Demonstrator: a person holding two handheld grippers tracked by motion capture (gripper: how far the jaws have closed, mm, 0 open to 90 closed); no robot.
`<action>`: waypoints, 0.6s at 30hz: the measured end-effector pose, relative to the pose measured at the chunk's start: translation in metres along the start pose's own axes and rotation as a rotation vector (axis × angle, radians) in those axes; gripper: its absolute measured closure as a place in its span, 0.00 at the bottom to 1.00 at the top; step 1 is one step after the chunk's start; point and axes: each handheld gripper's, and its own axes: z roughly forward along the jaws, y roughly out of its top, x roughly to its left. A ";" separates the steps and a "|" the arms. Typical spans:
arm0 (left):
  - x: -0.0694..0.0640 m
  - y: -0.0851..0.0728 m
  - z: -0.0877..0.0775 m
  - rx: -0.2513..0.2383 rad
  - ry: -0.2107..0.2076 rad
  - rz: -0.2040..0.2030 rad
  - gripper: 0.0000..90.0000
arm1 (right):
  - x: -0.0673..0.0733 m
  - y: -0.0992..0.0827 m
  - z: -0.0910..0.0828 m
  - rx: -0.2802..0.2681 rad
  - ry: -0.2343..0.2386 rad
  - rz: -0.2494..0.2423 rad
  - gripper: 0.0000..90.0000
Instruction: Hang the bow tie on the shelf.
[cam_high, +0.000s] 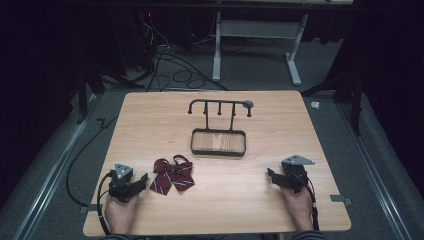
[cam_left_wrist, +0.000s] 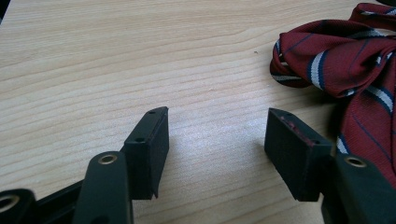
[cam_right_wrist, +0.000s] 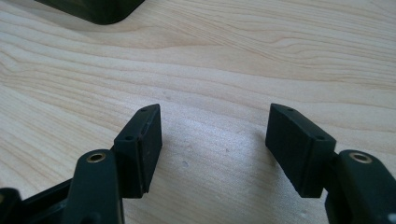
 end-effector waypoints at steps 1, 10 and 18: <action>0.000 0.000 0.000 0.000 0.000 0.000 0.45 | 0.000 0.000 0.000 0.000 0.000 0.000 0.41; 0.000 0.000 0.000 -0.001 0.000 -0.001 0.45 | 0.000 0.000 0.000 0.002 0.008 0.004 0.41; 0.000 0.000 0.000 0.003 -0.003 0.001 0.44 | -0.001 0.000 0.000 -0.002 0.013 0.005 0.40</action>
